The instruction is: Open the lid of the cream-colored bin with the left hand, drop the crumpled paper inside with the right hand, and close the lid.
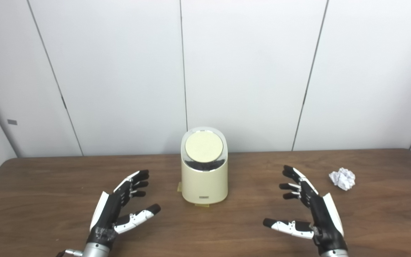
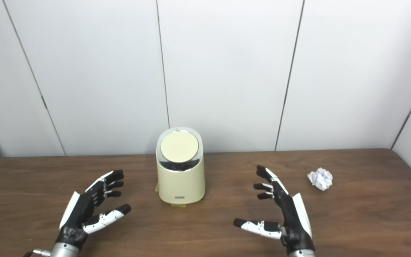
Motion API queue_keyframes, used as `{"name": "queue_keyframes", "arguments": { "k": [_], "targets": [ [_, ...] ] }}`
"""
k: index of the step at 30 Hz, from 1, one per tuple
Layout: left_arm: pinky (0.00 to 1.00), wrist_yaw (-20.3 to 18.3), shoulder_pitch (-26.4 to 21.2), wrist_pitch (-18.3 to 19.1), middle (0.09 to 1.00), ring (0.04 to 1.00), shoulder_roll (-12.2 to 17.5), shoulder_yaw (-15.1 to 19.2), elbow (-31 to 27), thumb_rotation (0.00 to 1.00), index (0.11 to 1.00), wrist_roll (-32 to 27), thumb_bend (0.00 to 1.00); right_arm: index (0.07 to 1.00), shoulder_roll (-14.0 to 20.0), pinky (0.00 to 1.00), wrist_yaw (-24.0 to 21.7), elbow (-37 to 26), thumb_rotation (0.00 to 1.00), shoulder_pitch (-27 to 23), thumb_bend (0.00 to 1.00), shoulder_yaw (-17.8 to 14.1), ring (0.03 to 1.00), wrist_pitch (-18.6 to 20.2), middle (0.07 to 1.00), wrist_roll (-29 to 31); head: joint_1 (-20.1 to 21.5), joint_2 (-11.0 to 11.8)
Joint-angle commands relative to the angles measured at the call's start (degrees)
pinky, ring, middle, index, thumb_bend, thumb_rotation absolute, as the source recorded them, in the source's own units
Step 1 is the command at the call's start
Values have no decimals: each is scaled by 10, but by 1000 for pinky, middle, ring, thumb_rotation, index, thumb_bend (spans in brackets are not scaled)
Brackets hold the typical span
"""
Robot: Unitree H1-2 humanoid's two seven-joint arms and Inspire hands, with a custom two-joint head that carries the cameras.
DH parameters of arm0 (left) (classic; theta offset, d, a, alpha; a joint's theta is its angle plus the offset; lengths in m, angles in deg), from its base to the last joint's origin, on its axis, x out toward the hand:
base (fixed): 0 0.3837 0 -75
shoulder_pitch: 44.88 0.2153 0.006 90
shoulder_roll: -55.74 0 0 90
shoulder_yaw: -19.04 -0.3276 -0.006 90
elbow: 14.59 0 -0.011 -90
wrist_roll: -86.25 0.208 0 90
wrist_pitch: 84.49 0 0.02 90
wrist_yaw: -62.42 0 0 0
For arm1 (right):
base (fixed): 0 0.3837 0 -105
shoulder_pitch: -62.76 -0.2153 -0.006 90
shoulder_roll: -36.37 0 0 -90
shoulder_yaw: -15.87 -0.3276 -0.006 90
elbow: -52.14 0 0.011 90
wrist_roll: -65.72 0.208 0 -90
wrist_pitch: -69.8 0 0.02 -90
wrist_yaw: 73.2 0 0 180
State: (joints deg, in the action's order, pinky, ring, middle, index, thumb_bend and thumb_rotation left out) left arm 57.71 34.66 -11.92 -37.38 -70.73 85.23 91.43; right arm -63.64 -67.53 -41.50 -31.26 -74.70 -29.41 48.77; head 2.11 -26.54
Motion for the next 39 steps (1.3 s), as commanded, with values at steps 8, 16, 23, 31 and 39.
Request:
{"name": "queue_keyframes", "arguments": {
  "k": [8,16,23,31,39],
  "targets": [
    [730,7,7,-12,846,813,-5,-4,6,371,878,3,847,860,3,616,7,-11,90,-19,819,0,730,-22,857,3,3,0],
    [745,8,8,-11,846,819,-4,-5,2,368,881,8,832,861,3,623,6,-12,103,-19,818,-1,736,-21,858,4,3,-1],
    [753,28,-11,12,865,832,-21,-4,-26,403,893,29,828,857,8,613,5,-3,109,-24,822,-2,730,-29,855,10,6,4],
    [821,48,-76,57,938,909,-47,-4,-45,428,975,45,823,860,14,630,4,5,113,-24,805,-5,741,-34,863,16,1,9],
    [807,78,-129,103,923,908,-69,-15,-46,434,974,87,847,865,19,629,3,3,108,-21,788,-2,737,-27,865,11,-4,11]
  ]
}}
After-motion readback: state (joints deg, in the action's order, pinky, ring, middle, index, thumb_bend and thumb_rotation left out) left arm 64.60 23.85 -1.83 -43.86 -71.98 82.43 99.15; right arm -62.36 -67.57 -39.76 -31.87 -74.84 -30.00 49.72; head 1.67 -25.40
